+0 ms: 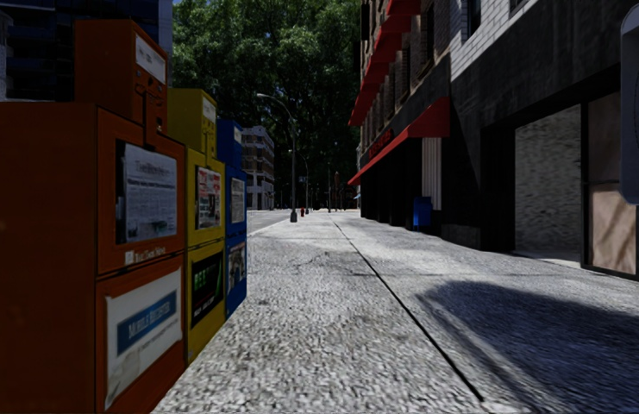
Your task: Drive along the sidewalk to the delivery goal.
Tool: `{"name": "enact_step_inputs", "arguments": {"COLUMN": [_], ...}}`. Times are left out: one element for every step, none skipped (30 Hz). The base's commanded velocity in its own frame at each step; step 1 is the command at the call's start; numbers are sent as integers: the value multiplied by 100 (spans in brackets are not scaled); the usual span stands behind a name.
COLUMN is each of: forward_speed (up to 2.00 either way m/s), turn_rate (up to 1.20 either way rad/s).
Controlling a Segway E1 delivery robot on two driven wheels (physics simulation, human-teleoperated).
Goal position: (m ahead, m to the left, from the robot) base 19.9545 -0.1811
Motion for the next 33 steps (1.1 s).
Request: {"name": "enact_step_inputs", "arguments": {"forward_speed": [200, 200, 200, 200, 200, 200, 200, 200, 200, 200, 200, 200, 200, 200, 200, 200, 200, 200, 200, 200, 200, 200, 200, 200, 200, 200, 200, 200, 200, 200, 200, 200, 200], "turn_rate": [0, 0, 0, 0, 0, 0, 0, 0, 0, 0, 0, 0, 0, 0, 0, 0, 0, 0, 0, 0, 0, 0, 0, 0, 0, 0, 0, 0, 0, 0, 0, 0, 0]}}
